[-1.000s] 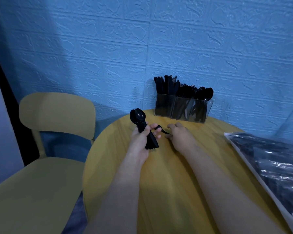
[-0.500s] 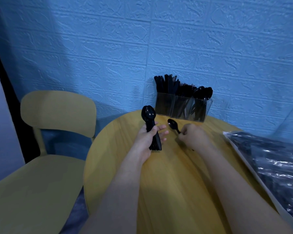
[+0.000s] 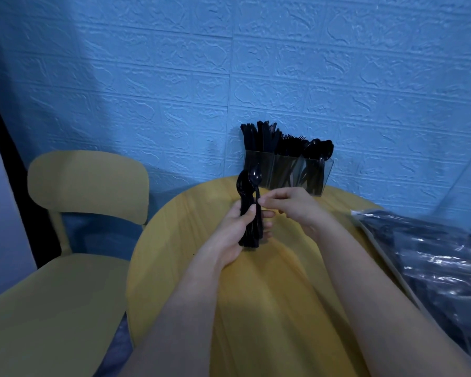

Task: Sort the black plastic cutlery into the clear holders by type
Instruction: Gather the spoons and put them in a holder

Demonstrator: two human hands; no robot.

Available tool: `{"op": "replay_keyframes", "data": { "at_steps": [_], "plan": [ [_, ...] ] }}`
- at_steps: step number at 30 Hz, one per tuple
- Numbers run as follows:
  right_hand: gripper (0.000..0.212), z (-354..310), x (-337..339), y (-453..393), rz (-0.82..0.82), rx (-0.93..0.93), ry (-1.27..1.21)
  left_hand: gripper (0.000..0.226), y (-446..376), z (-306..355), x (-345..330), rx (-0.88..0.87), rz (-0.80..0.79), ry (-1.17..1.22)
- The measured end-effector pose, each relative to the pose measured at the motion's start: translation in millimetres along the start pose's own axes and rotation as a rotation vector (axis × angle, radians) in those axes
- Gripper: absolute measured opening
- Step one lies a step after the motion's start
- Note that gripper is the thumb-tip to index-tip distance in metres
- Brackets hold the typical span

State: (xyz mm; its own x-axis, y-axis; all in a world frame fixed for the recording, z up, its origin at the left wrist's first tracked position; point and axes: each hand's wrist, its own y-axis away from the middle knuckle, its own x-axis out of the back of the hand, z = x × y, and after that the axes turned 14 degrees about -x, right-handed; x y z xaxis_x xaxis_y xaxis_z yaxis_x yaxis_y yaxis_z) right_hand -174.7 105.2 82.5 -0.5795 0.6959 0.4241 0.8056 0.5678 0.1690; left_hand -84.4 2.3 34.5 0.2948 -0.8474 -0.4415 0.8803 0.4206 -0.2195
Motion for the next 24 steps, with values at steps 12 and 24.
{"op": "replay_keyframes", "data": {
  "at_steps": [12,24],
  "plan": [
    [0.038,6.4,10.5,-2.9,0.02,-0.006,-0.015,0.014,2.9,-4.3,-5.0,0.041,-0.148,-0.082],
    [0.007,-20.6,85.2,-11.2,-0.179,0.046,-0.171,0.018,-38.5,15.4,-47.6,0.163,-0.466,-0.065]
  ]
}}
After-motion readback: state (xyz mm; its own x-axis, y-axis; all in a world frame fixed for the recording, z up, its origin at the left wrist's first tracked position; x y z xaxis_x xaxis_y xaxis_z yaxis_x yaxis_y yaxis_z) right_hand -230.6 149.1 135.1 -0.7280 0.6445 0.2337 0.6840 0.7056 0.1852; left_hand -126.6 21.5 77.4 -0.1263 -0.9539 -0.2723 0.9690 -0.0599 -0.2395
